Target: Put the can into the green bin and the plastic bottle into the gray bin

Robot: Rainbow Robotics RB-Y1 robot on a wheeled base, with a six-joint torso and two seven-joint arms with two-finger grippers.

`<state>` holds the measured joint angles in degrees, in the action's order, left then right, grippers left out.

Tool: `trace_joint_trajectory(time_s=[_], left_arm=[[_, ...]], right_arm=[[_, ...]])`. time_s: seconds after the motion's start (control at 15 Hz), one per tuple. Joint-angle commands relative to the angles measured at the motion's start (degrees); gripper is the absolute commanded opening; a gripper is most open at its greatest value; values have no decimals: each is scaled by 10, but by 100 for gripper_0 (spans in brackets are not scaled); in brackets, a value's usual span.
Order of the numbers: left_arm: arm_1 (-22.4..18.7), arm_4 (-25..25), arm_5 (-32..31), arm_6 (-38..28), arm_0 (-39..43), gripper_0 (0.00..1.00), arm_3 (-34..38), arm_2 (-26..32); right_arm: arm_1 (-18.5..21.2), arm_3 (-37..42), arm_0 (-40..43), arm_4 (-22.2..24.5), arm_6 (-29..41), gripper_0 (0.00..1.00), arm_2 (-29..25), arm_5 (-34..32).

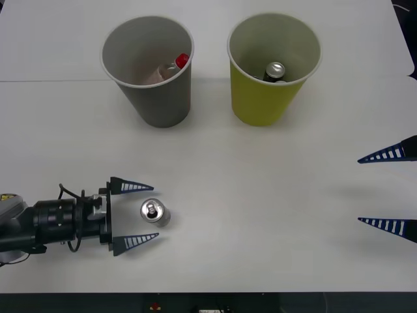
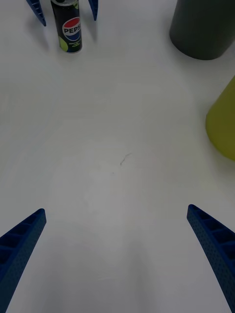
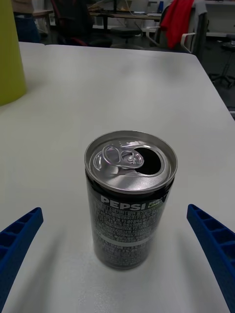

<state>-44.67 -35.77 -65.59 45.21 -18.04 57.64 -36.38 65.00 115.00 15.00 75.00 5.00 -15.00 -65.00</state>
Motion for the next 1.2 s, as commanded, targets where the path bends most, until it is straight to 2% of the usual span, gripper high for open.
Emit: trace_joint_trajectory(time_s=[0.07, 0.4, 0.47, 0.53, 0.6, 1.2], left_arm=[[16, 0, 15, 1, 0, 100, 0, -6], [34, 0, 34, 1, -5, 100, 0, -9], [34, -1, 35, 1, -5, 75, 0, -9], [35, 0, 36, 0, -5, 11, 0, -8], [35, 0, 38, -1, -6, 0, 0, -8], [34, 1, 40, -10, -7, 0, 1, -8]], right_arm=[[0, 0, 0, 0, 0, 100, 0, 0], [0, 0, 0, 0, 0, 100, 0, 0], [0, 0, 0, 0, 0, 100, 0, 0], [0, 0, 0, 0, 0, 100, 0, 0], [0, 0, 0, 0, 0, 100, 0, 0], [0, 0, 0, 0, 0, 100, 0, 0]])
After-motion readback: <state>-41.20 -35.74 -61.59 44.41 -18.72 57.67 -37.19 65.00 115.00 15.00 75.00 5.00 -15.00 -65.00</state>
